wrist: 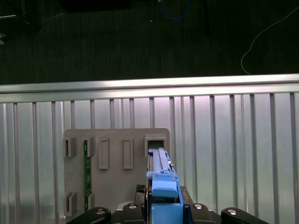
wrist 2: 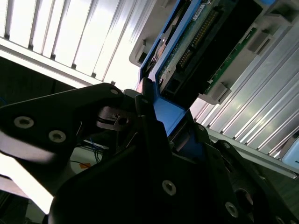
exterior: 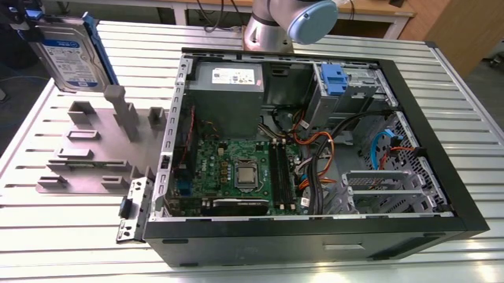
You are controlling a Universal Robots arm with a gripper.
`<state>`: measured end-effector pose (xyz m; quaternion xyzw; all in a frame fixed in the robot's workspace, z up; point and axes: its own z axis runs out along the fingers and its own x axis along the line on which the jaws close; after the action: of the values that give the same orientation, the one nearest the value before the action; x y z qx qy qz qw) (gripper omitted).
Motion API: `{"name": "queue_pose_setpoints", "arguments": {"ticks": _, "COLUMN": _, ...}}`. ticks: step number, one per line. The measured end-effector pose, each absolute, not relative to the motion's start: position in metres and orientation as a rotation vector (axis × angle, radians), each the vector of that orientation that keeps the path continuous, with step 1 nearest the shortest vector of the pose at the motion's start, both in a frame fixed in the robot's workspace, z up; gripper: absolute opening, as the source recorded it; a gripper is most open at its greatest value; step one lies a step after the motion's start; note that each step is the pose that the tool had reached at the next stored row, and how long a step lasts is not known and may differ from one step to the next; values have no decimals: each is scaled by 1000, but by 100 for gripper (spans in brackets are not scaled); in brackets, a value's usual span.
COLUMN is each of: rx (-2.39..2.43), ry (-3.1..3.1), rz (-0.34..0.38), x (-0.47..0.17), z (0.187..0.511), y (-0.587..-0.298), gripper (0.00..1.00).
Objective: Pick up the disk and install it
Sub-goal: 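Pick up the disk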
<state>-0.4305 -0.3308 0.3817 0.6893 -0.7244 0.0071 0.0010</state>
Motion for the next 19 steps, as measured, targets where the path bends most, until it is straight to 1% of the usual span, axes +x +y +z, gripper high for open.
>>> {"name": "queue_pose_setpoints", "arguments": {"ticks": 19, "rx": 2170, "ry": -2281, "rz": 8, "x": -430, "z": 383, "y": -331, "gripper": 36}}
